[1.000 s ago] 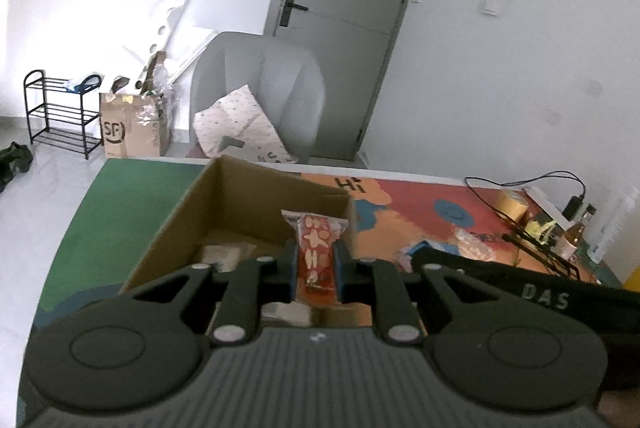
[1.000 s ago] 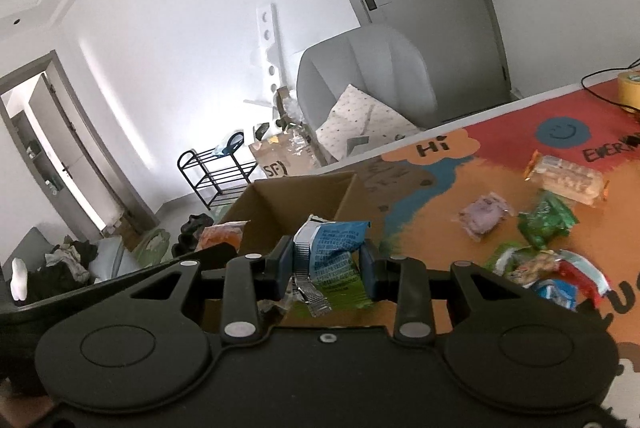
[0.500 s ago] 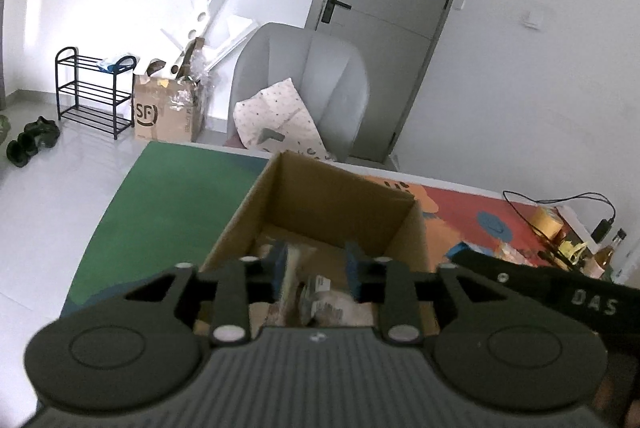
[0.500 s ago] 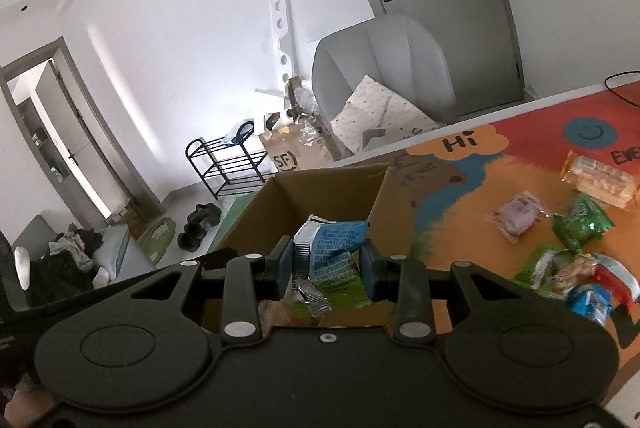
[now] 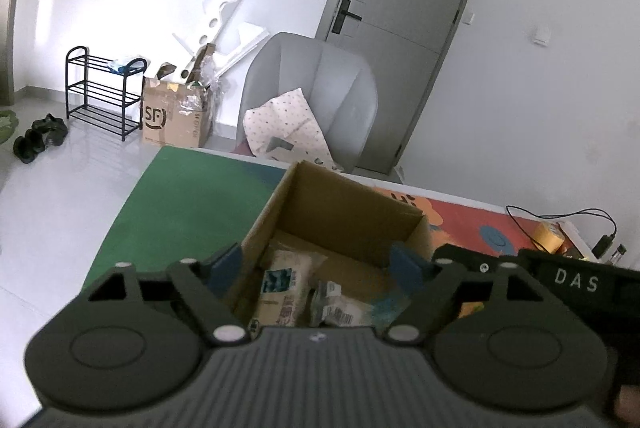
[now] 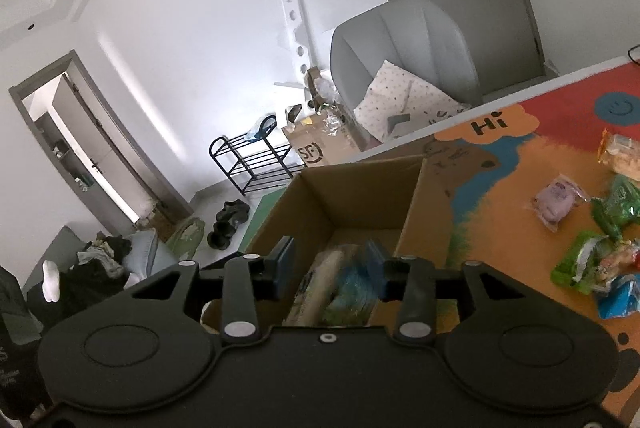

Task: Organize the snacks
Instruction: 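Open both tools to release the snacks into the box, then move both tools back over the remaining snack pile and close on snacks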

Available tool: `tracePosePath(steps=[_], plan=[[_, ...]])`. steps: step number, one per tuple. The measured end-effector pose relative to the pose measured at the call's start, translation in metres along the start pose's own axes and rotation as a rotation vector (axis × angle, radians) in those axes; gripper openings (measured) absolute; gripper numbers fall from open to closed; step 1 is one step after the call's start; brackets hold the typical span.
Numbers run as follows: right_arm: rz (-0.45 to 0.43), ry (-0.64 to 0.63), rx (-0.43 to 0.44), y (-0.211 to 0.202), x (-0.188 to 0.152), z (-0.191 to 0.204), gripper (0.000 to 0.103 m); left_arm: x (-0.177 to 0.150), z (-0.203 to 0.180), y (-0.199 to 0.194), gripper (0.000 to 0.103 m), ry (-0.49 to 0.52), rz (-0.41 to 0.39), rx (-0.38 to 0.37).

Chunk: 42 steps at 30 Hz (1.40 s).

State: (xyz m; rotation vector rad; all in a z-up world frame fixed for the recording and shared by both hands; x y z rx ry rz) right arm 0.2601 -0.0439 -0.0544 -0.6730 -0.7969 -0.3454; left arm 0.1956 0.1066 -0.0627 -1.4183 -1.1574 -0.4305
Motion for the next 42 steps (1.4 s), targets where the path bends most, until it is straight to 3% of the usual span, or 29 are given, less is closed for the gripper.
tracePosePath(steps=[18,24,34,42], plan=[[-0.048,0.070,-0.157,-0.064,-0.017,-0.069,0.058,-0.025,-0.061,0.000,0.097,0.109,0.018,-0.061],[-0.060,0.070,-0.205,-0.082,-0.023,-0.090,0.070,-0.033,-0.078,0.002,0.097,0.124,0.044,-0.085],[-0.122,0.039,-0.274,-0.114,-0.024,-0.113,0.103,-0.044,-0.108,-0.002,0.097,0.150,0.048,-0.137],[-0.147,0.070,-0.341,-0.136,-0.031,-0.147,0.103,-0.052,-0.134,-0.007,0.097,0.126,0.033,-0.223]])
Point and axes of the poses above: each gripper's, at about its wrist camera, not at the fingertips, and y roughly the way its jaws point, z to its left, x to its top, the point moved 7 cm from there along y, roughly the way its jaws point, and after that the axes turned 6 degrees about x, right-handed, at the moved point
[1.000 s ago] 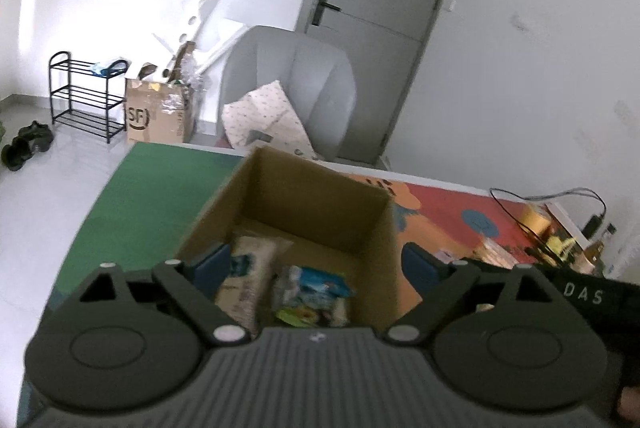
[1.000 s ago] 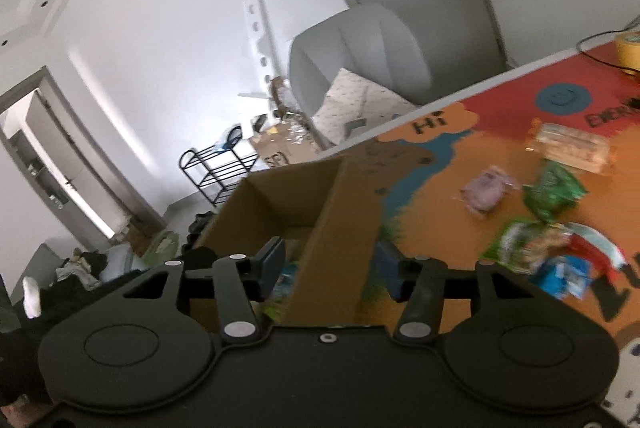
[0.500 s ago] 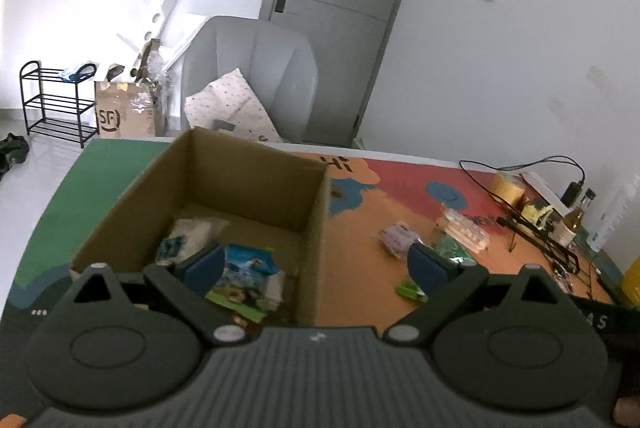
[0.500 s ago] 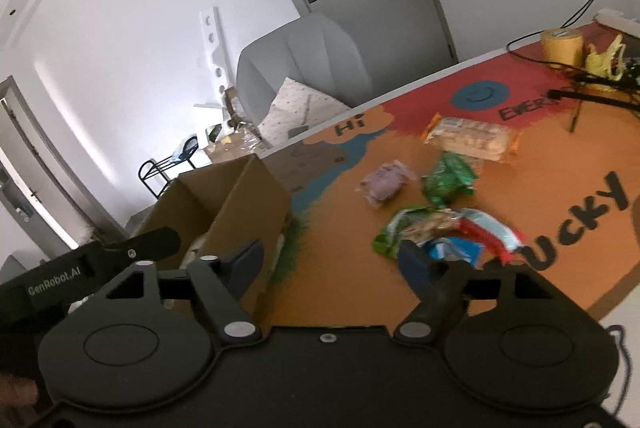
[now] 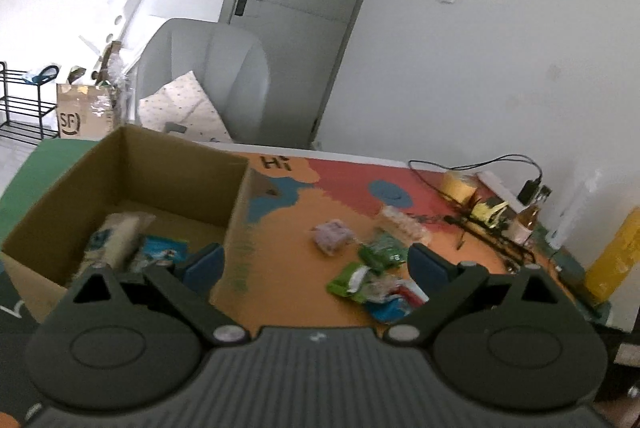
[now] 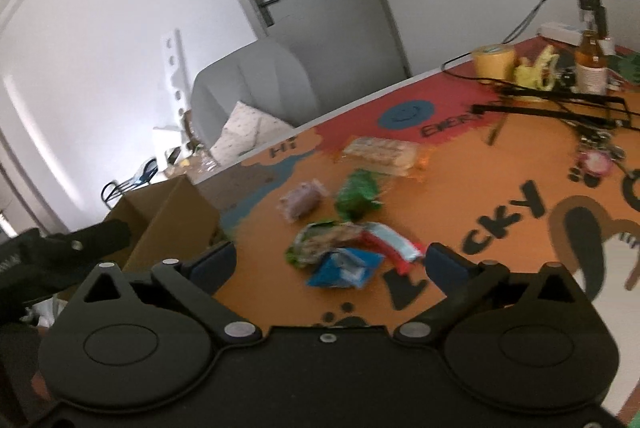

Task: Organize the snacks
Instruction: 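Move both tools back over the remaining snack pile and close on snacks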

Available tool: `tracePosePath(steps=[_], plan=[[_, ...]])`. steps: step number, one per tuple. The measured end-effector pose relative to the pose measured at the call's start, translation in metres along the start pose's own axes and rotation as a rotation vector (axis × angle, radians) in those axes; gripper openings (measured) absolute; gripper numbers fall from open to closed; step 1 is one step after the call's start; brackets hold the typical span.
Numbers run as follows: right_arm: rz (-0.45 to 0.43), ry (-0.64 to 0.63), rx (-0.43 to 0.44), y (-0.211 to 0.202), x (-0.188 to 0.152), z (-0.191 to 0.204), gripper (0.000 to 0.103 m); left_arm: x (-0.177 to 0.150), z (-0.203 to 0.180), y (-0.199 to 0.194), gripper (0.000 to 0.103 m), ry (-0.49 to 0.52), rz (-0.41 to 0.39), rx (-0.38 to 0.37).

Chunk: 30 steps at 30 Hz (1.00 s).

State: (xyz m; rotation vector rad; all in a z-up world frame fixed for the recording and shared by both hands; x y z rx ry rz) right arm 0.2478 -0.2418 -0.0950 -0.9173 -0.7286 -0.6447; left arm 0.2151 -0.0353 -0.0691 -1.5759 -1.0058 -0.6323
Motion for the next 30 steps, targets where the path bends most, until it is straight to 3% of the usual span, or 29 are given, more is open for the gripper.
tracePosePath(steps=[6,10,15,24,30], plan=[[-0.038,-0.004,-0.043,-0.010,-0.003,-0.023,0.103,-0.006,-0.018,0.005,0.097,0.019,-0.010,-0.014],[-0.044,-0.005,-0.056,-0.014,-0.003,-0.039,0.103,-0.012,-0.029,0.011,0.097,0.023,0.020,-0.048],[-0.038,-0.022,-0.070,-0.015,-0.008,-0.053,0.103,-0.022,-0.043,0.021,0.097,0.072,0.040,-0.040],[0.012,0.007,-0.020,-0.006,-0.012,-0.066,0.103,-0.033,-0.062,0.042,0.094,0.105,0.067,-0.065],[0.062,-0.022,0.010,0.010,-0.015,-0.064,0.079,-0.040,-0.072,0.064,0.079,0.105,0.114,-0.069]])
Point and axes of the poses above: each gripper's, at about its wrist camera, not at the fingertips, and y roughly the way its jaws point, z to its left, x to its top, the point moved 7 cm from there along y, roughly the way its jaws point, and after that the axes turned 6 degrees about x, right-handed, at the moved point
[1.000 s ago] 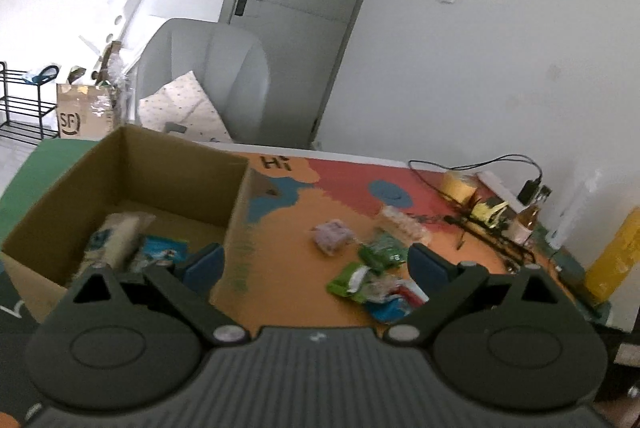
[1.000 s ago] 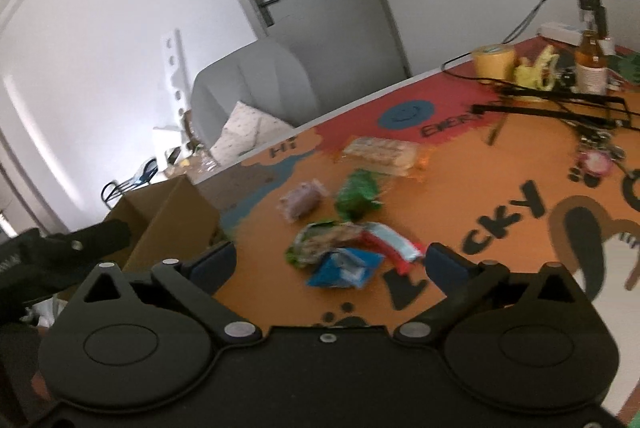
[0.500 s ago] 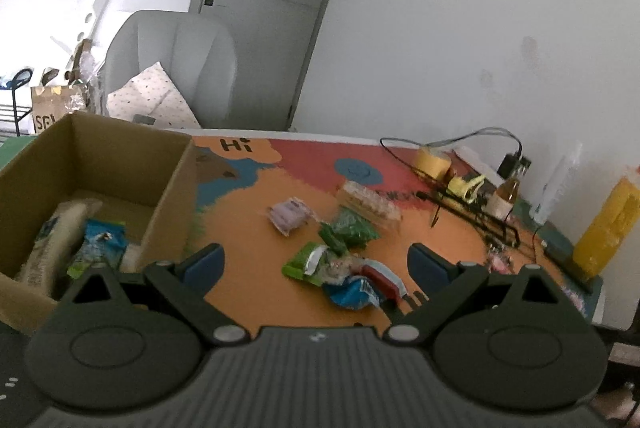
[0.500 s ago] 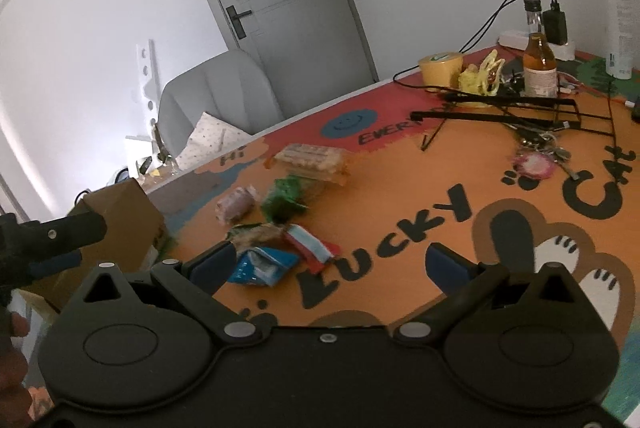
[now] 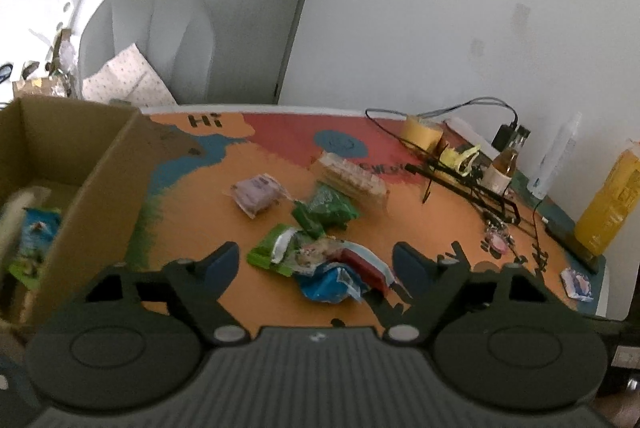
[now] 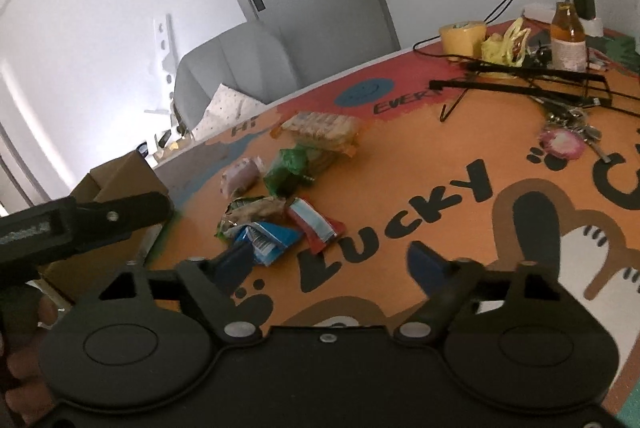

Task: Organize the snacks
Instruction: 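Move both tools back over the remaining snack pile and close on snacks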

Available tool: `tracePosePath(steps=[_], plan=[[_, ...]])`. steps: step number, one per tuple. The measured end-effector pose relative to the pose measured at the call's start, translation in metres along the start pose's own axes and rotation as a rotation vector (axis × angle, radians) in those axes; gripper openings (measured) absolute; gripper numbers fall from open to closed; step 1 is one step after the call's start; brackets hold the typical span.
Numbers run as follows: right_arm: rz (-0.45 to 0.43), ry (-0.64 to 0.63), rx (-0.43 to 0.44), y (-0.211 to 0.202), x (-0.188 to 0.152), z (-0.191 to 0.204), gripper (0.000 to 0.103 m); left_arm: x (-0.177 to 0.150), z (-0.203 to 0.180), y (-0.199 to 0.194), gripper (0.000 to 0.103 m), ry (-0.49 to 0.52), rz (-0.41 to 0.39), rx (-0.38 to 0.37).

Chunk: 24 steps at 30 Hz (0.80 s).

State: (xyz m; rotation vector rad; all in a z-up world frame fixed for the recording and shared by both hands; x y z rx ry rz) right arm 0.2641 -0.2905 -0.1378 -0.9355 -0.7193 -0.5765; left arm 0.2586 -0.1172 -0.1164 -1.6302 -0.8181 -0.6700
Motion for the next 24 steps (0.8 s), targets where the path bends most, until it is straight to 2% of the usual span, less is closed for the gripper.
tracePosePath(steps=[2,6,11,21,24], plan=[[0.010,0.000,0.006,0.004,0.001,-0.001,0.070,-0.001,-0.003,0.007,0.071,0.000,0.021,-0.006],[0.010,-0.007,0.010,0.010,0.004,-0.004,0.069,-0.005,-0.008,0.022,0.065,0.006,0.056,-0.011],[0.022,0.005,0.020,0.017,0.007,-0.012,0.060,-0.009,-0.015,0.040,0.060,0.007,0.089,-0.012],[0.039,0.032,0.017,0.025,0.007,-0.025,0.056,-0.018,-0.026,0.068,0.060,0.029,0.142,0.009],[0.040,0.028,0.024,0.028,0.008,-0.024,0.056,-0.021,-0.027,0.074,0.050,0.031,0.160,0.018]])
Point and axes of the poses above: each gripper's, at about its wrist camera, not at the fingertips, and y roughly the way its jaws point, z to its left, x to its top, the point moved 7 cm from there along y, roughly the way its jaws point, and after that the axes turned 6 degrees about x, right-handed, at the moved point
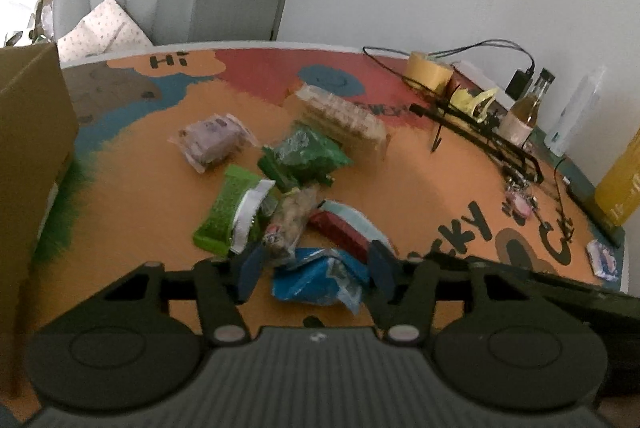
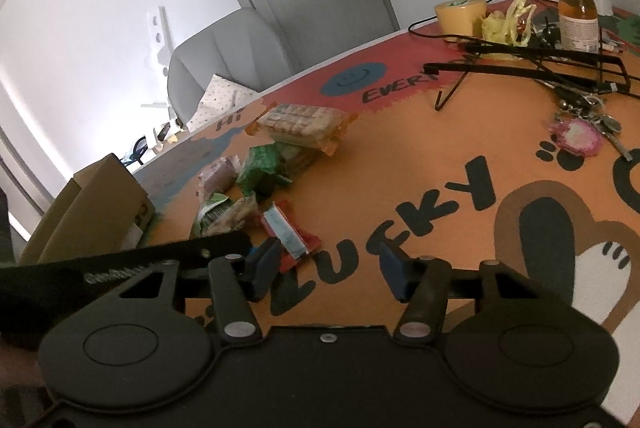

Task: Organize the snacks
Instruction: 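Move both tools back over the remaining snack pile and close on snacks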

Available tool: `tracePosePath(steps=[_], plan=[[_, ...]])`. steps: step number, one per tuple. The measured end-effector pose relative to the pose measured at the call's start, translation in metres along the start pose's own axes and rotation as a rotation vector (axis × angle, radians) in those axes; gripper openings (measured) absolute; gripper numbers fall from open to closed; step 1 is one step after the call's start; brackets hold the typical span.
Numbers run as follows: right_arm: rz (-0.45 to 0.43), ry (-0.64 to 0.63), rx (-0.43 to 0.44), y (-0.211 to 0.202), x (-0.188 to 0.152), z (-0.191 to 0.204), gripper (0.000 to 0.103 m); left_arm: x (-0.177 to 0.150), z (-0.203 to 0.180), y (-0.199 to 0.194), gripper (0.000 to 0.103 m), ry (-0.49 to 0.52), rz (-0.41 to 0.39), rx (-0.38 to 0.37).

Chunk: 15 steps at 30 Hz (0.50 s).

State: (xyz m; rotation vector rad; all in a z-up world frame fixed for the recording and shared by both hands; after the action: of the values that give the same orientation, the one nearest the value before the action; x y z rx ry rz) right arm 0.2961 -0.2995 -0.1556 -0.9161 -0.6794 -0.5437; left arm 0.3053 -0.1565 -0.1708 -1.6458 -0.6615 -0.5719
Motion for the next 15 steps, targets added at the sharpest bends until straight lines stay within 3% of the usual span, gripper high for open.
tracePosePath(steps=[5,15], plan=[[0.002,-0.013,0.004,0.006,0.003,0.004,0.053,-0.002,0.003,0.001,0.040,-0.003,0.006,-0.001],[0.009,-0.022,0.014,0.024,0.009,0.013,0.052,-0.006,0.018,-0.009,0.043,0.000,0.019,0.016]])
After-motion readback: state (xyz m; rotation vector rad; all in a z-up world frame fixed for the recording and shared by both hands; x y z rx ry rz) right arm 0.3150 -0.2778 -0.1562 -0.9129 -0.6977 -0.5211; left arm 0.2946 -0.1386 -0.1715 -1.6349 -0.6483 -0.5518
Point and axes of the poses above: each gripper's, at about its wrist camera, not at the fingertips, and y roughly the way its jaws point, z to its left, x to its top, the point moved 7 cm from there along y, roughly the way its jaws point, and after that the axes turned 6 degrees about x, right-handed, at the moved point
